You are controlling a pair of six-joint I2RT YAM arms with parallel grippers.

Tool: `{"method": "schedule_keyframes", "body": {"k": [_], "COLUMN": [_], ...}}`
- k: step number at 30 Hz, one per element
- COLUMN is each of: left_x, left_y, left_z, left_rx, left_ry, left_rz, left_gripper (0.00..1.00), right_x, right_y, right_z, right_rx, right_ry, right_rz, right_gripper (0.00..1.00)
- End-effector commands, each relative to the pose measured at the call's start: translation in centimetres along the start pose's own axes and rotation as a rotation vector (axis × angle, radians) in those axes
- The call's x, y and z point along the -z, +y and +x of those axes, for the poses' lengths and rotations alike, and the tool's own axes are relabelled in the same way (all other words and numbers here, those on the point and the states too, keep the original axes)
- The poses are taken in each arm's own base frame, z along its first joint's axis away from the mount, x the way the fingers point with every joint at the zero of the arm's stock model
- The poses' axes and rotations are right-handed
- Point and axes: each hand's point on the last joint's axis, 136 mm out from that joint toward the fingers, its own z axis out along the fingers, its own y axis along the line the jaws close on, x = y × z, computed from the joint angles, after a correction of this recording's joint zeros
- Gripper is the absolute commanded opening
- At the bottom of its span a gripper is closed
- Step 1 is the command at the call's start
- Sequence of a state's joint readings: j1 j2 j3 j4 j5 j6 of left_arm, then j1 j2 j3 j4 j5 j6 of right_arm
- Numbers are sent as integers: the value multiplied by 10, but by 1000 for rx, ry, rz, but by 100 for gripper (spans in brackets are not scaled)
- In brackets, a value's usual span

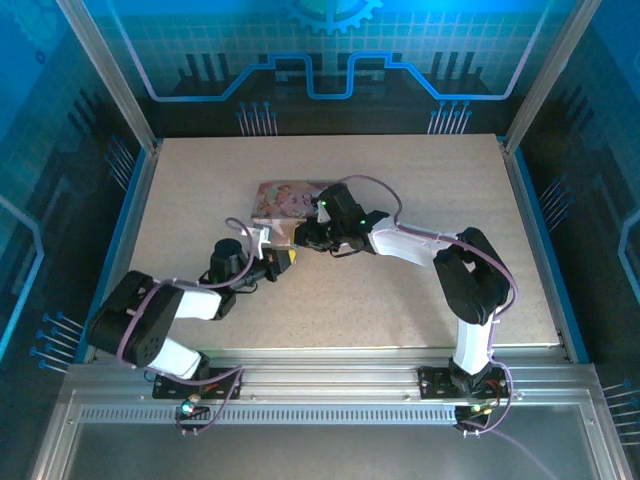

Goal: Unlock the padlock with the key

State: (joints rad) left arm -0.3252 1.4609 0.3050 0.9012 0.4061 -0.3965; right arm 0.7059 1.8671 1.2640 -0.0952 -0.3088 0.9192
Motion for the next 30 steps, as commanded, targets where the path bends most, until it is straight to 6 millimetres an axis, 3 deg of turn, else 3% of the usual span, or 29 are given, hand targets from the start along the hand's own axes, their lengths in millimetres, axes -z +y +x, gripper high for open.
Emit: {"method": "schedule_keyframes", "body": {"k": [1,21,26,30], "left_x": [6,-18,-22,-19], "left_y": [-49,-61,-61,-60], "left_z": [-58,-15,-6,3], "left_rx": [-356,-958,-944,-751], "left_ry": [-199,-95,-65,-34], "left_rz": [46,-426,-434,-310], "left_gripper": [0,0,0,0], "right_x": [-10,-16,-16,-14], "right_y": [-32,-30,-34,-35], "right_z": [41,42,43,43], "right_rx": [-80,-155,-153,-142], "right_ry": [142,166,170,155], "right_rz": [113,94,104,113], "right_gripper": [0,0,0,0]}}
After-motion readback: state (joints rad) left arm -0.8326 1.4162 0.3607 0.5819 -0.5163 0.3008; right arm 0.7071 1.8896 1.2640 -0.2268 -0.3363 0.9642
